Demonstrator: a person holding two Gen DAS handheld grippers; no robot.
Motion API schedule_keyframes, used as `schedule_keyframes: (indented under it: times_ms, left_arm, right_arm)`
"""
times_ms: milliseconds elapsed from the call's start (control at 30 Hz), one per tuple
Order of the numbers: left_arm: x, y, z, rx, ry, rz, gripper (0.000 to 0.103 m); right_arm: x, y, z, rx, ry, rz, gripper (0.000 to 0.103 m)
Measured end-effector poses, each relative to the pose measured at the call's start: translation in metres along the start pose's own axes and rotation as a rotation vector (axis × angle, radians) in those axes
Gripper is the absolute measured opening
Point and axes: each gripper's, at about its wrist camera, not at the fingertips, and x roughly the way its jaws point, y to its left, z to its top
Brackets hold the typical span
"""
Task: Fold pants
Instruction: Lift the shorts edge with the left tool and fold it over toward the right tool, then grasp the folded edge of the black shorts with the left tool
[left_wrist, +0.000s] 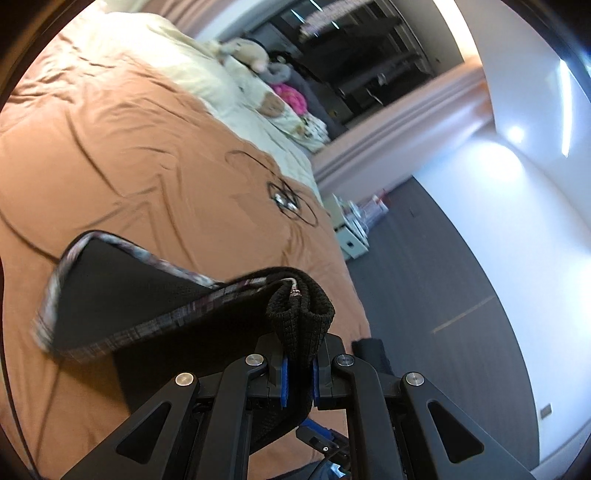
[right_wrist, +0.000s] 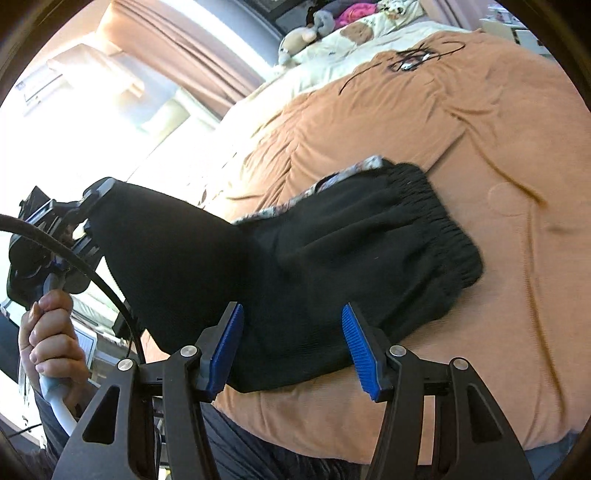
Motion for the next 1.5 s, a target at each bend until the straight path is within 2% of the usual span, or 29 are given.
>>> schedule_keyframes:
  times_ms: [300,733,800,833,867,900,933,967,1067,1233,1500]
  left_arm:
    - [0.071,-0.023,-0.032,0.035,0.153,-0.034,0.009]
    - [0.141,-0.040,-0.079,0.035,0.317,-0.071,0.009]
    - [0.154,-0.039,-0.087,0.026,0.352,-0.065,0.012]
    - [0.158,-0.038,-0.091,0.017,0.365,-0.066,0.023]
    - [0.164,-0.036,-0.094,0.003,0.385,-0.072,0.039]
    - [0.168,-0.035,-0.096,-0.008,0.397,-0.076,0.050]
    - [0.169,-0.032,-0.098,-0.016,0.401,-0.075,0.068]
    - [0.167,-0.030,-0.100,-0.019,0.398,-0.067,0.079]
    - [0.157,-0.024,-0.097,-0.009,0.382,-0.041,0.083]
    - [0.135,0.000,-0.082,-0.019,0.329,0.026,0.083]
    - [0.092,0.057,-0.065,-0.083,0.269,0.145,0.083]
  right_arm:
    - [-0.044,-0.015,-0.013,0.018,-0.052,-0.036,0.054]
    - [-0.095,-0.040,-0.031,0.074,-0.060,-0.117,0.054]
    - [-0.099,-0.044,-0.034,0.085,-0.049,-0.130,0.054]
    - [-0.101,-0.046,-0.036,0.091,-0.044,-0.134,0.054]
    - [-0.103,-0.047,-0.038,0.097,-0.040,-0.140,0.054]
    - [-0.105,-0.047,-0.040,0.101,-0.036,-0.144,0.054]
    - [-0.107,-0.046,-0.041,0.103,-0.033,-0.144,0.054]
    - [-0.108,-0.046,-0.043,0.106,-0.028,-0.144,0.054]
    - [-0.105,-0.044,-0.044,0.110,-0.018,-0.145,0.064]
    - [-0.091,-0.040,-0.041,0.103,0.001,-0.149,0.065]
    - [-0.066,-0.036,-0.036,0.077,0.028,-0.170,0.065]
